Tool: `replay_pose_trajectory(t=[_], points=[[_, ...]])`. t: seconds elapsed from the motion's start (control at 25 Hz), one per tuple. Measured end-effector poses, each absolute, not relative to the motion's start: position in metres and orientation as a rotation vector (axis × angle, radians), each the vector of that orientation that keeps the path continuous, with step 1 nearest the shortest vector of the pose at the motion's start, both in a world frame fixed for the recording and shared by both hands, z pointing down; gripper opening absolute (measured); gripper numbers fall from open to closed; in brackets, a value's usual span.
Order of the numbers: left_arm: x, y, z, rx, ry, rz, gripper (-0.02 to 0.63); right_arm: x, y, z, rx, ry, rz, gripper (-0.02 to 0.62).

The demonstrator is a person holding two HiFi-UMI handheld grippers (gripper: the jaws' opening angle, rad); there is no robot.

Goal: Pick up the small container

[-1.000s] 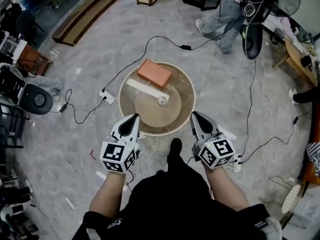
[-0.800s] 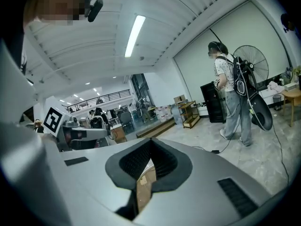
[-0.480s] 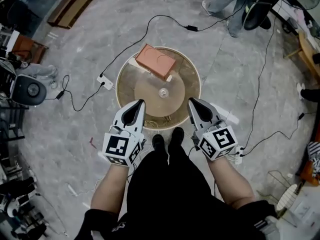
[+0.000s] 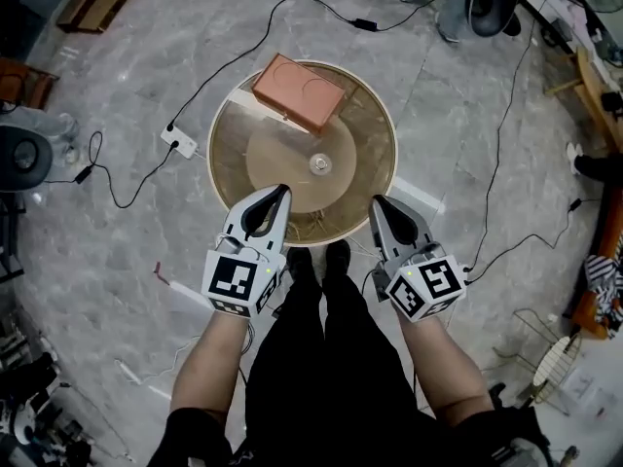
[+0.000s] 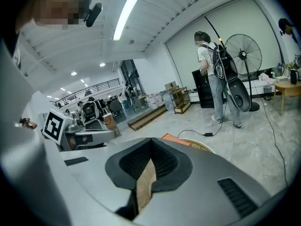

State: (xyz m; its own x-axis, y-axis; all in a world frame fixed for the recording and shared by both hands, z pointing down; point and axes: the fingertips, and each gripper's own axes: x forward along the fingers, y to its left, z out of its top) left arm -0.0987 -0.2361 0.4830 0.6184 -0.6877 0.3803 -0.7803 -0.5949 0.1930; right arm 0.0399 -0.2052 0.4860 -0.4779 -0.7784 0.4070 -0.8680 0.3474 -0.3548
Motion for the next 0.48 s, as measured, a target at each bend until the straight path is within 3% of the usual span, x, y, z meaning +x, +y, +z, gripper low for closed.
replay_pose_trajectory(t=[0.16, 0.28, 0.48], points=[[-0.098, -0.244, 0.535, 2.471, -1.154, 0.391, 0.017, 0.023, -0.211, 0.521, 1.428, -2.47, 0.811, 0.012], [-0.085, -0.252, 0.576, 2.47, -1.099, 0.396, 0.115, 0.019, -0.222, 0.546, 1.394, -2.491, 0.811, 0.012], [-0.07, -0.262, 0.643, 2.473, -1.074, 0.43, 0.152, 0.022, -0.226, 0.601, 1.378, -2.487, 0.843, 0.012]])
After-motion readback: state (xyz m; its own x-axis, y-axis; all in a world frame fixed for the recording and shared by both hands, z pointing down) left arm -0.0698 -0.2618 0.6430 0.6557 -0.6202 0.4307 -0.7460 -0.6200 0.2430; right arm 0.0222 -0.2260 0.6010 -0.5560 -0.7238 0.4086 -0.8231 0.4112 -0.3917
